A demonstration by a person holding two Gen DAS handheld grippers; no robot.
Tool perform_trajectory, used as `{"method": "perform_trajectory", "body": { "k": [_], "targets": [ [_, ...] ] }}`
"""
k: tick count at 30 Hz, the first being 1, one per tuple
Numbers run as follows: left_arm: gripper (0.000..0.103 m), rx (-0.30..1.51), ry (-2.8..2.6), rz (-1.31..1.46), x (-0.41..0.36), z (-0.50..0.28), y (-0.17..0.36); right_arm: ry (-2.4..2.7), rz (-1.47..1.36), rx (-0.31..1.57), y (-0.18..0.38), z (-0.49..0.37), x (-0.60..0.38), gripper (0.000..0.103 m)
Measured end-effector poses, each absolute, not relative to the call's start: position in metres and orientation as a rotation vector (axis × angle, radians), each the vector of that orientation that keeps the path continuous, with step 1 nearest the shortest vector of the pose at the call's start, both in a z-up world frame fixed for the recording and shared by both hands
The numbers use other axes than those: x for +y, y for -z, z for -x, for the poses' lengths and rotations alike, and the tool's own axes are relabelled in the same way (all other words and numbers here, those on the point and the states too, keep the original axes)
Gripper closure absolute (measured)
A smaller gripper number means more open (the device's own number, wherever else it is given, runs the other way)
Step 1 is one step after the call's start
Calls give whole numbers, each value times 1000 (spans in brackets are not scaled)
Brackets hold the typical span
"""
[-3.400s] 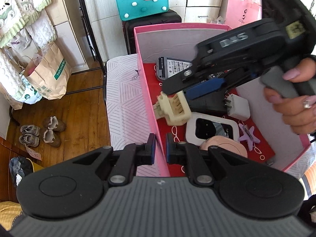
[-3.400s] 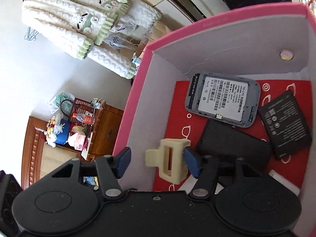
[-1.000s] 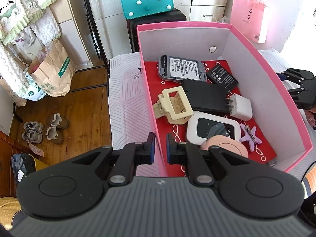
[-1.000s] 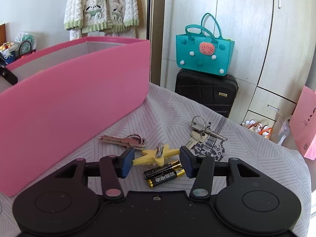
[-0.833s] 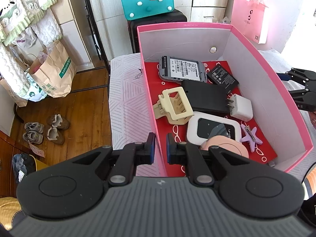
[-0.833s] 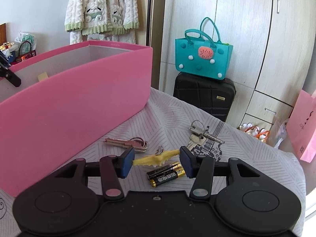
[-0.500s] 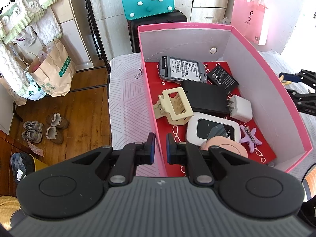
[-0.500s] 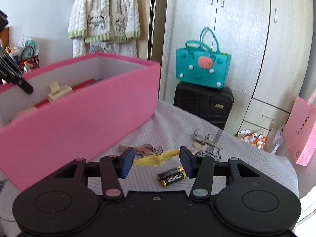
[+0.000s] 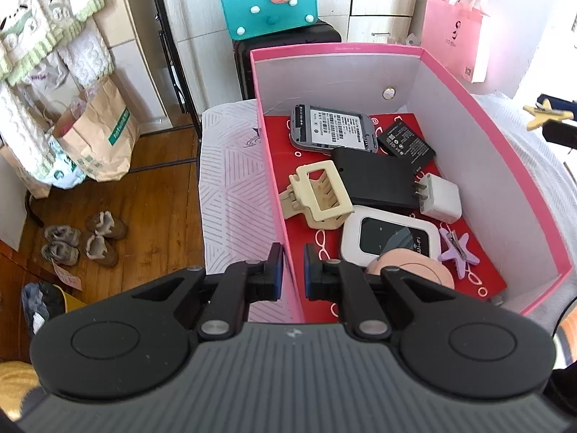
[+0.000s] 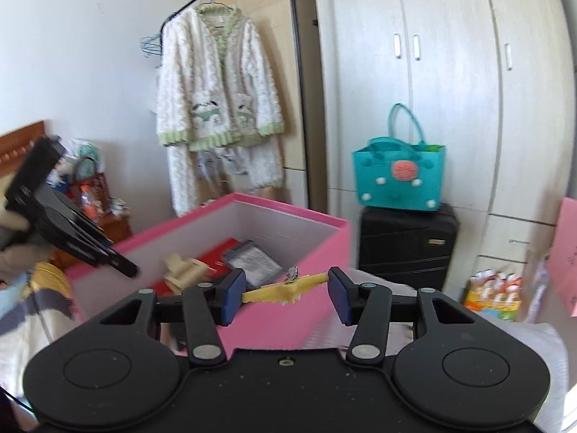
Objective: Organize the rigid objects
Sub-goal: 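Carry the yellow star keychain into the pink box and release it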
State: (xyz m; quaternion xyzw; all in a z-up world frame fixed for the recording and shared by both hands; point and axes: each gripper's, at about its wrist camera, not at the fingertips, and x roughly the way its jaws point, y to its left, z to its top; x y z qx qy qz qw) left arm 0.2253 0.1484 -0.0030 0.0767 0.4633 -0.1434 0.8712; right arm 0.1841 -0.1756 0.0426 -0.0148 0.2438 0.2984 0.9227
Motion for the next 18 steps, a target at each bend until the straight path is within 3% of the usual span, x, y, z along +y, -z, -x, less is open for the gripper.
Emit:
{"method": "perform_trajectory", "body": {
  "k": [18],
  "targets": [
    [94,948,326,-184,152,-223,4,-759,417,679,-17,-254,-54,48]
  ]
}}
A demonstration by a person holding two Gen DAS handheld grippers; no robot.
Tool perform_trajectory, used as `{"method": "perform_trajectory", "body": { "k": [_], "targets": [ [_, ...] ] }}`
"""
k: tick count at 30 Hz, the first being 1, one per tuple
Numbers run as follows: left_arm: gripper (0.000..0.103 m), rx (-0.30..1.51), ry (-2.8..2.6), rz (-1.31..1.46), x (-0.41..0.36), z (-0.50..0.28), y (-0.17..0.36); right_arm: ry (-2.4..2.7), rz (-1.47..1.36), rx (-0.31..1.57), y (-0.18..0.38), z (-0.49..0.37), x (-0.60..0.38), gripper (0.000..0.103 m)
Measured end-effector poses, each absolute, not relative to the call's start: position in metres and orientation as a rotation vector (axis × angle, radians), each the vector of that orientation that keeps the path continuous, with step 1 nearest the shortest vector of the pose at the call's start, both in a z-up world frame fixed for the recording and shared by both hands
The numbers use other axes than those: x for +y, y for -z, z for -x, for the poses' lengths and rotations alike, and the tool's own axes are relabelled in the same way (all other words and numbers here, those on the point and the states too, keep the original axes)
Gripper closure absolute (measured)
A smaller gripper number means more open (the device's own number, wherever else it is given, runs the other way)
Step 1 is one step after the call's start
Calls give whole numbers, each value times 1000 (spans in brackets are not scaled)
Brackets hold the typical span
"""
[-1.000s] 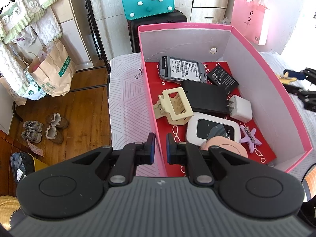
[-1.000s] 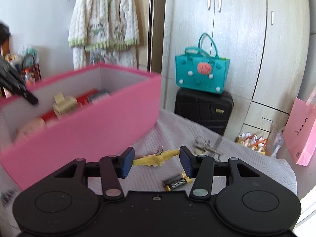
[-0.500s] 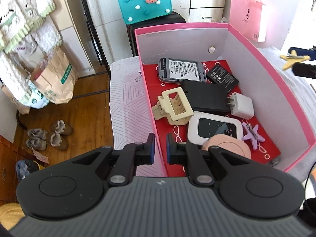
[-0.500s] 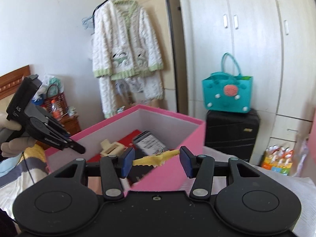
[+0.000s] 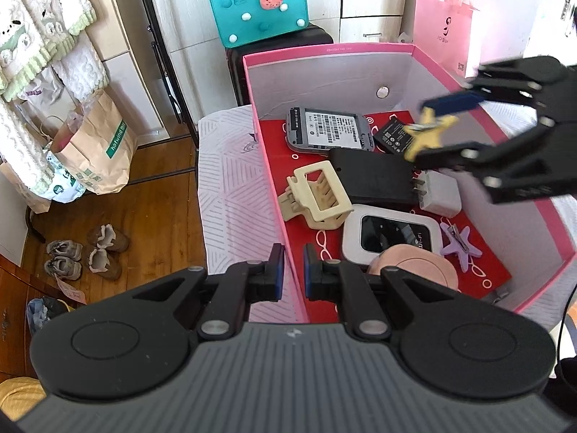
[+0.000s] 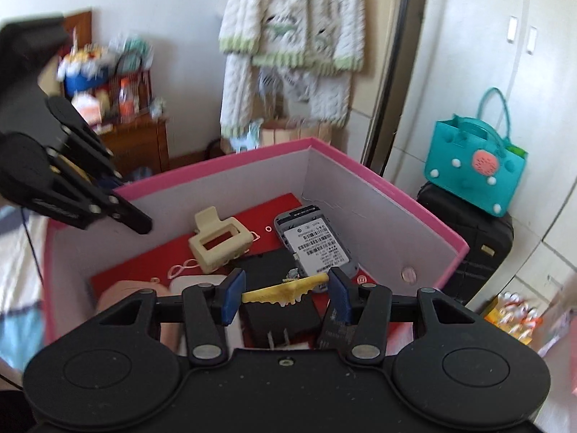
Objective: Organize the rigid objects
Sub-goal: 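Carry the yellow star keychain into the pink box and release it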
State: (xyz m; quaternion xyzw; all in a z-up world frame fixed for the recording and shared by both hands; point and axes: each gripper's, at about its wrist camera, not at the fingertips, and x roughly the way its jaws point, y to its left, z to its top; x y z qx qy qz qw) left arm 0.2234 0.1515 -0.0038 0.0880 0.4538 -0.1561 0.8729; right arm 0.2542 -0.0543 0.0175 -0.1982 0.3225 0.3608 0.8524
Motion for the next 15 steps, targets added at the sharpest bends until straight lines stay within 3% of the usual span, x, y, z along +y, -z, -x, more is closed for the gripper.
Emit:
{"method": "perform_trajectory", "body": {
  "k": [5,11,15],
  "targets": [
    [94,974,324,-197,150,-228,2,-755,572,740,-8,-284,-27,48],
    [94,971,315,-196,148,-226,3,-779,532,804,-6,-306,-23,48],
    [94,977,313,-187,147,-227,3,-764,434,748,-11,-310,-34,35]
  ]
}}
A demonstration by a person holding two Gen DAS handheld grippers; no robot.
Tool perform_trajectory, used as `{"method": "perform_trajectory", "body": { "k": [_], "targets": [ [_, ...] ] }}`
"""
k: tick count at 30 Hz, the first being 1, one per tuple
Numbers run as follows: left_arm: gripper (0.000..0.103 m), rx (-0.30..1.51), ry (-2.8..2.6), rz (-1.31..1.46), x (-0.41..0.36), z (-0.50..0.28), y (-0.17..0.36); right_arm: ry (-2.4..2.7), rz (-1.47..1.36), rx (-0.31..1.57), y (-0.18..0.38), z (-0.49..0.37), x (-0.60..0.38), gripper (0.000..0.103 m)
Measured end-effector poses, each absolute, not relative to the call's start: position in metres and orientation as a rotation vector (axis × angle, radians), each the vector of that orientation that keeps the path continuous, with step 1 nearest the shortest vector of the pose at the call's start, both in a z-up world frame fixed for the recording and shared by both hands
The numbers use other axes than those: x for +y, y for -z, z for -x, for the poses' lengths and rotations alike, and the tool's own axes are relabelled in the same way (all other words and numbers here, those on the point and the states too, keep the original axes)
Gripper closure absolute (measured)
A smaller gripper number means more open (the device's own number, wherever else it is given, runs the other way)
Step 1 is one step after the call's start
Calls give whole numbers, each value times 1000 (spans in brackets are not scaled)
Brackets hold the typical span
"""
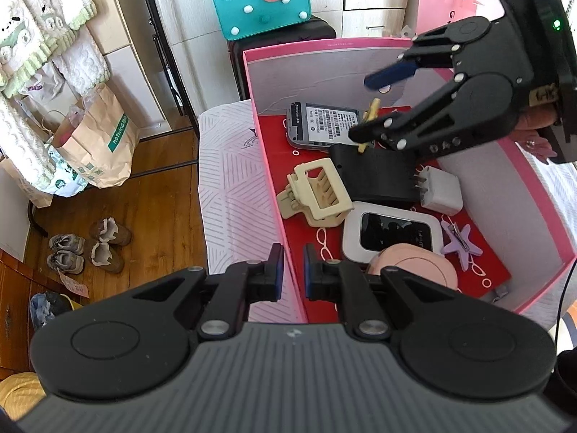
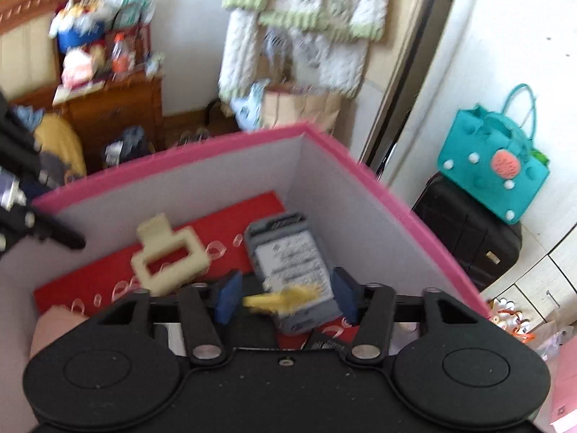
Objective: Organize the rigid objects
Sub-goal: 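Carry the yellow star keychain into the pink box and release it, then grasp one AA battery from the bedspread with the right gripper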
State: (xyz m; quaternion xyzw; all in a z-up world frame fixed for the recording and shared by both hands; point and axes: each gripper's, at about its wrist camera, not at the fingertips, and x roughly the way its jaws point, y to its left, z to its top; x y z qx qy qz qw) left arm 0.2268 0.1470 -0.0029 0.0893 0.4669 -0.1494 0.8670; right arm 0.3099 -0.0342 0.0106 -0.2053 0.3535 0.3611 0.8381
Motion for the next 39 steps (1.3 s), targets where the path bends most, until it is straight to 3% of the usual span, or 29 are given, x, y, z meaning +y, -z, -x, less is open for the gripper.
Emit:
{"method": "perform_trajectory", "body": {
  "k": [5,18,27,39],
  "targets": [
    [94,985,303,-162,150,-227,2,-782,195,723,-21,-305,-71,34],
    [94,963,258,-163,144,-223,3,-618,131,618,-53,-234,-170,31],
    [94,960,244,-175,141,-222,3,-386,70,643,-3,-221,-240,29],
    [94,961,247,-176,141,-222,3,-531,128,701,50,-223,-254,36]
  ]
}}
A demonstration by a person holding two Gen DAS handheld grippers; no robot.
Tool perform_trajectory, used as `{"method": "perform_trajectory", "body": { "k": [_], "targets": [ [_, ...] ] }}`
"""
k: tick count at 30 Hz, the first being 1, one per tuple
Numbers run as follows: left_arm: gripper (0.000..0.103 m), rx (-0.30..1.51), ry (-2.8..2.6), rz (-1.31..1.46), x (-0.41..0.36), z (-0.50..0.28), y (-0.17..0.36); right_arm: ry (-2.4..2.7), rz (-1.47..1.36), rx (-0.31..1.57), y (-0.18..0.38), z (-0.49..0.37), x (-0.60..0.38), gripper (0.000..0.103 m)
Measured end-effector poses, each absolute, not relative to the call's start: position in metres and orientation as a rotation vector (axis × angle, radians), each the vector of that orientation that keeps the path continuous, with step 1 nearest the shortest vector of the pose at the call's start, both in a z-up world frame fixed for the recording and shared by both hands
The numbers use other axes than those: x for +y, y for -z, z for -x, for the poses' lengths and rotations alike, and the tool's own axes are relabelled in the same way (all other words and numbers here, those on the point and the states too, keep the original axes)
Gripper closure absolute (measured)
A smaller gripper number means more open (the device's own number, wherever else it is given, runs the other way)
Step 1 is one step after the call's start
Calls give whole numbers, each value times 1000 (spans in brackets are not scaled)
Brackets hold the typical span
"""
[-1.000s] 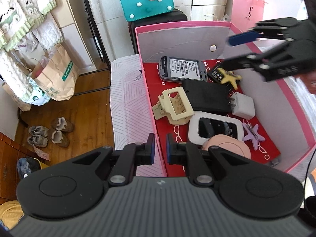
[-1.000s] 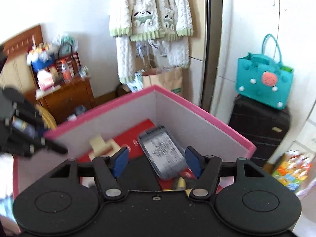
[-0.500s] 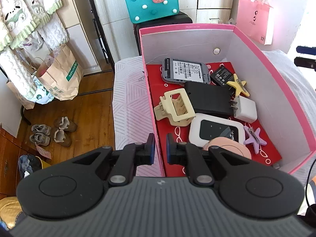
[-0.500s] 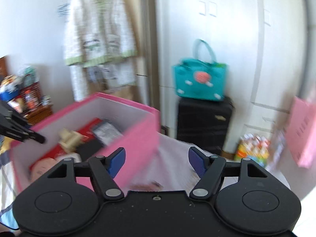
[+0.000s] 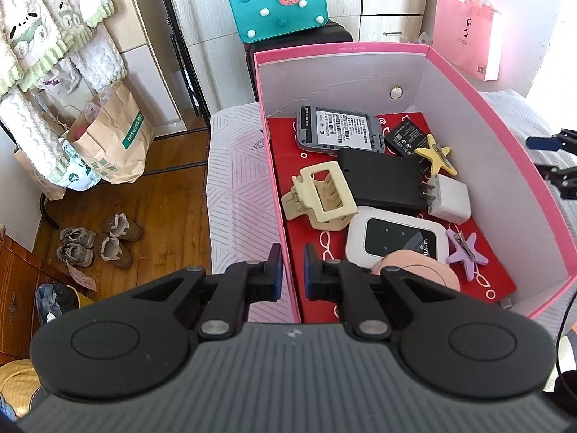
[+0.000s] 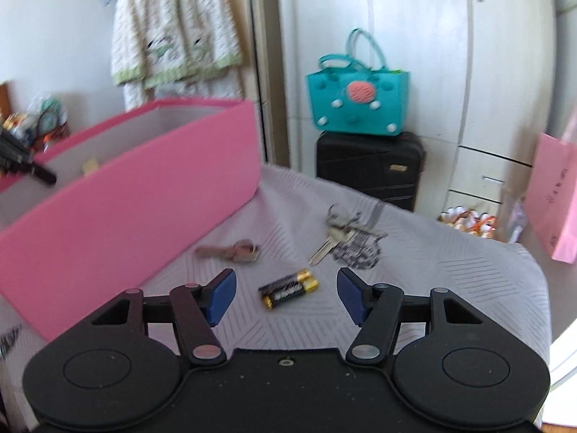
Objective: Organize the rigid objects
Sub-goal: 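Grasp one AA battery from the bedspread with the right gripper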
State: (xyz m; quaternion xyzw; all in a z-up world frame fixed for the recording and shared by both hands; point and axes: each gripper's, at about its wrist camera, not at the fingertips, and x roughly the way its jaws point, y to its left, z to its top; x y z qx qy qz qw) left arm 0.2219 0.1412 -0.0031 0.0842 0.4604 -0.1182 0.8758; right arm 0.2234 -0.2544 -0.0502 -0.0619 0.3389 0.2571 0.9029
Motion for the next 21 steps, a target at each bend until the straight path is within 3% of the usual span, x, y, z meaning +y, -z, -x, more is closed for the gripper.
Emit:
{"method": "perform_trajectory", "body": {
  "k": [11,18,21],
  "targets": [
    [94,963,250,-177,141,-222,3,-610,162,761,71,-254,-255,38],
    [94,962,251,-178,141,-222,3,-640,194,731,72,-246,-251,55],
    [94,962,251,-176,141,-222,3,-638,214,724,71,-240,-247,56]
  ]
}}
